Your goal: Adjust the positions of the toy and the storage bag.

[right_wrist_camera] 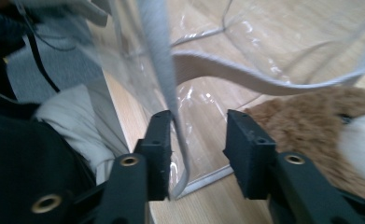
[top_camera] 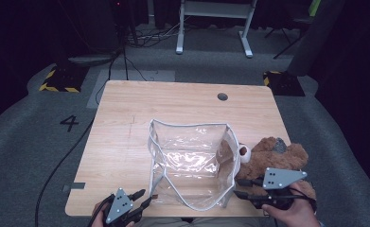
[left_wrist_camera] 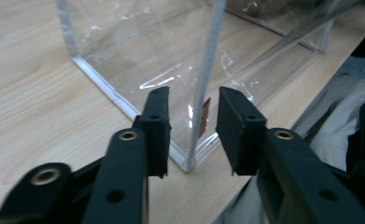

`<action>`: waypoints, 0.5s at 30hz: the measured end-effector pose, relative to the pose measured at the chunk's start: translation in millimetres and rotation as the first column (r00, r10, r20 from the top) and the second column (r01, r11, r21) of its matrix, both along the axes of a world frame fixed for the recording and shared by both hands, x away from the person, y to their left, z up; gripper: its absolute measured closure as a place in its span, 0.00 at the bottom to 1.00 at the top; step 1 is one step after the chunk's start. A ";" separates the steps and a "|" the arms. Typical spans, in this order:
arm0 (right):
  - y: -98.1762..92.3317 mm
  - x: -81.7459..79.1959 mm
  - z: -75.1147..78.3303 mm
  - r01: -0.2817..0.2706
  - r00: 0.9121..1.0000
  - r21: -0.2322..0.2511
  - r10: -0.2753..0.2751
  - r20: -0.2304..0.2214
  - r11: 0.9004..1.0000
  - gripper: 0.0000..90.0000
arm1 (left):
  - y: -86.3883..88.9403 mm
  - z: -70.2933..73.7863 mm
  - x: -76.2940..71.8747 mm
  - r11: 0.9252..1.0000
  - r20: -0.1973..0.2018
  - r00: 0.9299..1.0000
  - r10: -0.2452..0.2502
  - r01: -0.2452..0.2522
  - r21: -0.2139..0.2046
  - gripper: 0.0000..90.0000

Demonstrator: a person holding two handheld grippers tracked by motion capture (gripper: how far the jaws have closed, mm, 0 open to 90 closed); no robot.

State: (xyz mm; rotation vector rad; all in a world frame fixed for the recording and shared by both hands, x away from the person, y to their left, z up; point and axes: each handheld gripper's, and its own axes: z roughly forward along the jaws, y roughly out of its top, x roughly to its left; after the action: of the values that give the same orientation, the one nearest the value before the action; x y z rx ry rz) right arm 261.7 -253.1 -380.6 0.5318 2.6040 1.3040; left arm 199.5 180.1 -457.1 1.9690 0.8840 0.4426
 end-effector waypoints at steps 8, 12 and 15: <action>-28.2 10.4 16.6 0.092 0.996 0.011 -0.092 0.006 0.996 0.55 | 17.0 6.4 13.8 0.995 0.013 0.995 0.095 -0.095 -0.016 0.46; -35.3 17.1 20.1 0.124 0.992 0.004 -0.124 0.002 0.992 0.50 | 21.0 4.1 24.5 0.993 0.006 0.993 0.122 -0.122 -0.003 0.40; -43.8 25.9 22.5 0.169 0.986 -0.028 -0.168 0.012 0.985 0.45 | 22.7 0.7 41.3 0.991 -0.008 0.991 0.134 -0.134 0.004 0.39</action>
State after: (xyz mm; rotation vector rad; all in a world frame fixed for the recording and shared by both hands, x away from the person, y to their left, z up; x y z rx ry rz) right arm 287.7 -296.9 -358.2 0.7216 2.5034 1.2102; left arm 240.9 202.8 -456.3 1.9229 1.0253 0.5139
